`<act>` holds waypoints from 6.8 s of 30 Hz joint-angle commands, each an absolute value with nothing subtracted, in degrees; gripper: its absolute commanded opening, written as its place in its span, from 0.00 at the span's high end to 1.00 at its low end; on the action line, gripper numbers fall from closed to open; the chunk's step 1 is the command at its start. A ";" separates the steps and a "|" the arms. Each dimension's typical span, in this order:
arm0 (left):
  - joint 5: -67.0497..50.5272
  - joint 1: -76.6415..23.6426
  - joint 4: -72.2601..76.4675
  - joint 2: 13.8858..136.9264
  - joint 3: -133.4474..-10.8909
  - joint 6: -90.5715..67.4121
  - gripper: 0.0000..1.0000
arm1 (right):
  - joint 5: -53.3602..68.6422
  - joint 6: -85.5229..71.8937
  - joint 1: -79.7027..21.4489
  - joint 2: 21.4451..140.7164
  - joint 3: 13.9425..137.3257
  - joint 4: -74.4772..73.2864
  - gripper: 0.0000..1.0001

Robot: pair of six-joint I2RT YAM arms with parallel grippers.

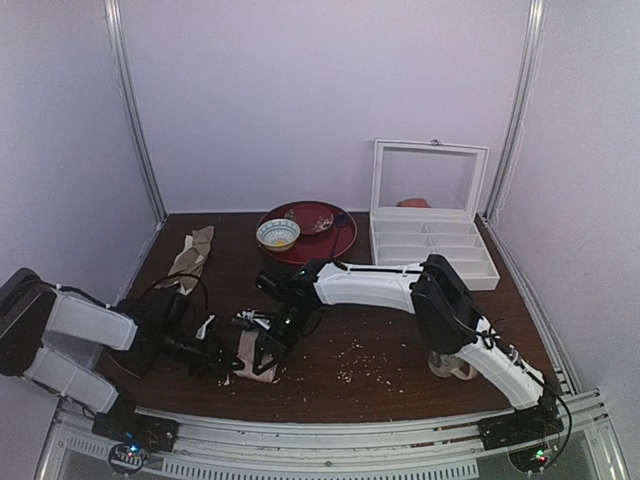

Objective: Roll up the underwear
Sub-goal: Roll the underwear at the center of the board.

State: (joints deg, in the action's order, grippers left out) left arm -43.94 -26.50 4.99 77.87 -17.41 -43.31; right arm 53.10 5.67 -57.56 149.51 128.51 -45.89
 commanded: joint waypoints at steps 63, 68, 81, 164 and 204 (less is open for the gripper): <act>-44.43 -33.69 5.16 89.28 -29.09 -43.65 1.00 | -12.49 20.29 -72.75 125.58 95.14 -26.40 0.66; -44.56 -33.69 5.41 89.47 -29.09 -43.78 1.00 | -13.19 21.14 -73.01 127.35 95.91 -26.42 0.67; -45.39 -33.75 6.39 90.07 -29.09 -44.10 1.00 | -10.63 22.98 -73.50 130.54 94.65 -25.63 0.68; -38.50 -22.36 -6.47 68.46 -21.60 -47.19 0.59 | 59.63 -10.02 -54.94 149.45 118.85 -37.64 1.00; -42.99 -29.50 0.54 81.01 -24.62 -40.80 0.54 | 54.32 -6.02 -55.13 147.04 117.00 -41.68 1.00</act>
State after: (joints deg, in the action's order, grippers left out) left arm -42.02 -28.69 0.49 79.48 -22.44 -44.18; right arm 60.01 -7.16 -55.07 147.15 118.87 -38.37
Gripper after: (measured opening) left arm 0.475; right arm 0.094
